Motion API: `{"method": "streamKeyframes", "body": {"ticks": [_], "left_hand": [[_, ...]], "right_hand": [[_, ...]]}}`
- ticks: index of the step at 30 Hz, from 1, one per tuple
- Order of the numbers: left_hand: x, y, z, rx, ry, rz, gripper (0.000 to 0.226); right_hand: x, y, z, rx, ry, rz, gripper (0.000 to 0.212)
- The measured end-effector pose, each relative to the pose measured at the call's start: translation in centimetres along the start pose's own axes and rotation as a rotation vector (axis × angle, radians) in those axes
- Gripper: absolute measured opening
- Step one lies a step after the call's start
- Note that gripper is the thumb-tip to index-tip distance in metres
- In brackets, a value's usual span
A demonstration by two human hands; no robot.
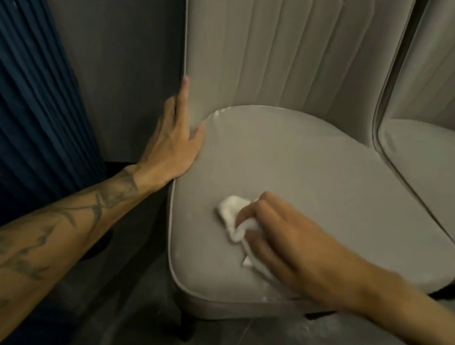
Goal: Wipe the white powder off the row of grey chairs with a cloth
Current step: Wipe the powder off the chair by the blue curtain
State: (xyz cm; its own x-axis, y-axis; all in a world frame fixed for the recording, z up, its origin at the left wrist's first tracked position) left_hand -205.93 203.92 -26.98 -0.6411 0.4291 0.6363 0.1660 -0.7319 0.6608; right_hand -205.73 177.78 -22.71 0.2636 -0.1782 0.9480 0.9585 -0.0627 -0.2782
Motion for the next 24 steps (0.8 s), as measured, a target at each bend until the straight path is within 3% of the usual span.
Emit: {"method": "streamKeyframes", "body": {"ticks": [4, 7, 11, 17, 21, 24], "left_hand": [[-0.1, 0.0, -0.2, -0.001, 0.001, -0.009, 0.085], [-0.2, 0.0, -0.2, -0.008, 0.012, 0.002, 0.086], [-0.1, 0.1, -0.1, -0.001, -0.002, 0.005, 0.086], [-0.1, 0.3, -0.2, -0.008, 0.010, -0.010, 0.086], [-0.1, 0.3, -0.1, -0.010, 0.023, -0.004, 0.088], [-0.1, 0.2, -0.1, -0.010, 0.019, -0.007, 0.087]], "right_hand": [[0.6, 4.0, -1.7, -0.273, 0.189, -0.110, 0.020], [-0.9, -0.6, -2.2, -0.188, 0.187, -0.024, 0.016], [-0.6, -2.7, -3.1, -0.069, 0.095, 0.021, 0.029], [0.7, 2.1, -8.6, -0.458, 0.346, -0.082, 0.015], [-2.2, -3.2, -5.2, -0.303, 0.264, -0.054, 0.016], [-1.4, -3.2, -5.3, -0.169, 0.190, 0.004, 0.018]]}}
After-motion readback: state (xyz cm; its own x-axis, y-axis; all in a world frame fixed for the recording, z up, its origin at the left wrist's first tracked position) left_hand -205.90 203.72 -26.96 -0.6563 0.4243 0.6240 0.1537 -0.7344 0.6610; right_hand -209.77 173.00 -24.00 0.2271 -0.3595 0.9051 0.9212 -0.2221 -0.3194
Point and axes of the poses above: each hand's wrist, its own z-axis towards the middle knuckle, its own x-axis out of the back of the hand, y = z × x, the point moved 4 cm from there along z, towards the middle knuckle
